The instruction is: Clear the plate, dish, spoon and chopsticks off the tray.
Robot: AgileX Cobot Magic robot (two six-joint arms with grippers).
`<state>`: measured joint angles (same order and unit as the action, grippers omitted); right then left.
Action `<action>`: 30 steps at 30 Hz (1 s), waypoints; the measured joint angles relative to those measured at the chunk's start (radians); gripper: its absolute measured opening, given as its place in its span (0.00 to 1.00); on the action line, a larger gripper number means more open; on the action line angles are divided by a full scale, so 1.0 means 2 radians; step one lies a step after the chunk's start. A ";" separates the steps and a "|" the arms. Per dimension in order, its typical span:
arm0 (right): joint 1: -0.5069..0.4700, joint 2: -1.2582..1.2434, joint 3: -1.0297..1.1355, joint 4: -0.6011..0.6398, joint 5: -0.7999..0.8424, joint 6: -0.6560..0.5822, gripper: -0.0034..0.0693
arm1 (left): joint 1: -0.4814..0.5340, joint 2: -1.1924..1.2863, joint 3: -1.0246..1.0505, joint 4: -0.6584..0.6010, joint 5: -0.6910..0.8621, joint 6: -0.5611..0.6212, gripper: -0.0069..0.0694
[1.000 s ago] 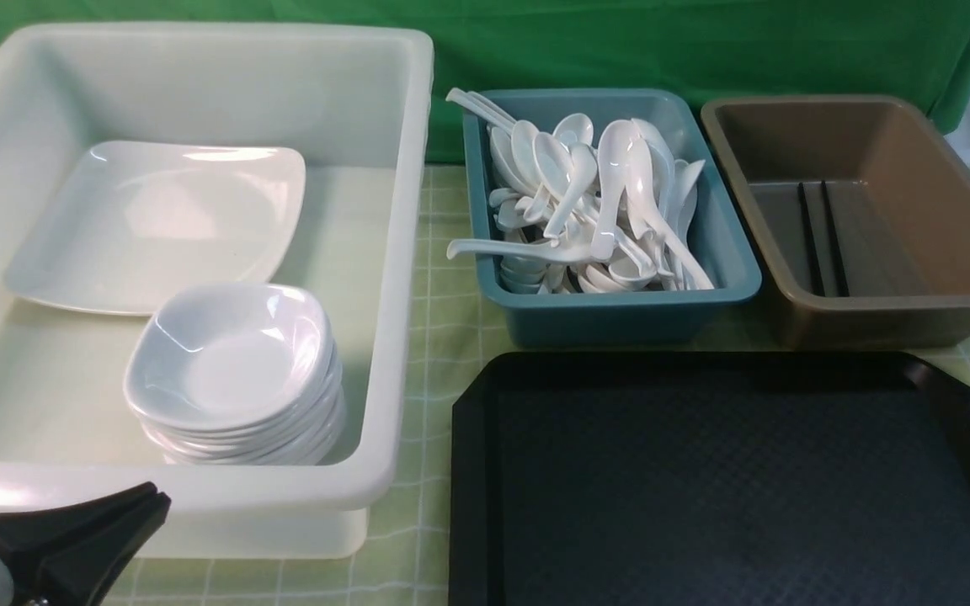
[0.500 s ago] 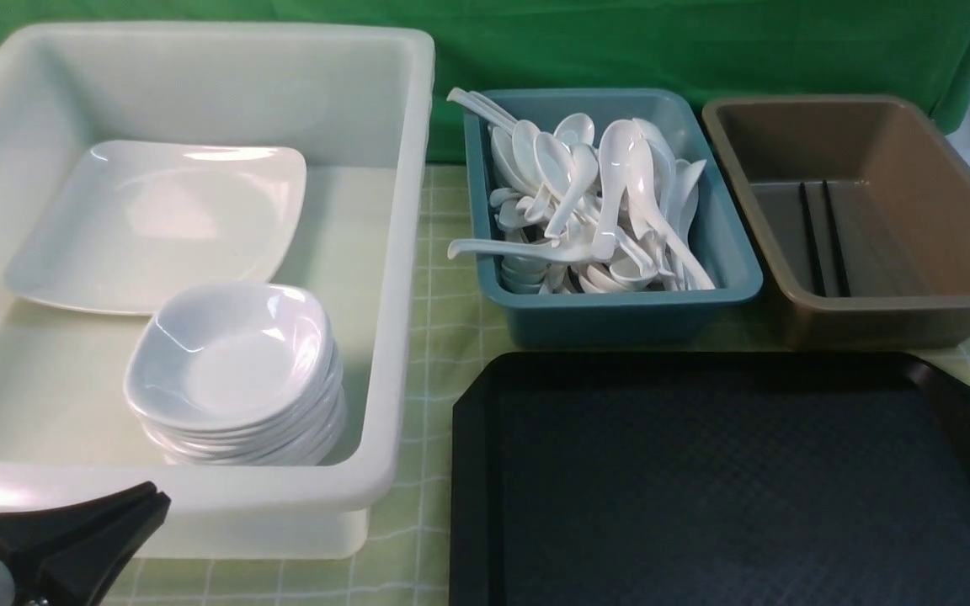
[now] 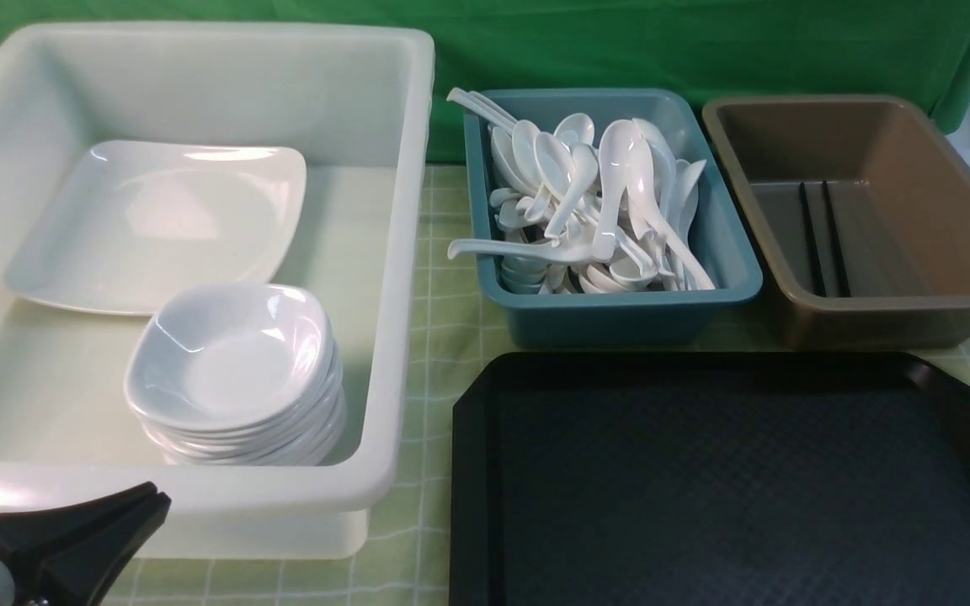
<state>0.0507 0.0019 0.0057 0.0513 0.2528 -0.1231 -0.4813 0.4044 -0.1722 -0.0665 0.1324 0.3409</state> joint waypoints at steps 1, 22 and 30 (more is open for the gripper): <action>0.000 0.000 0.000 0.000 0.000 0.000 0.17 | 0.000 0.000 0.000 0.000 0.000 0.000 0.11; 0.000 0.000 0.000 0.000 0.001 0.000 0.25 | 0.262 -0.202 0.072 -0.119 -0.022 -0.108 0.11; 0.000 -0.001 0.000 0.000 0.001 0.000 0.27 | 0.265 -0.202 0.090 -0.104 0.061 -0.086 0.11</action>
<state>0.0507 0.0008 0.0057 0.0523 0.2539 -0.1231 0.0495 -0.0004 0.0068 -0.2735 0.2545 0.1691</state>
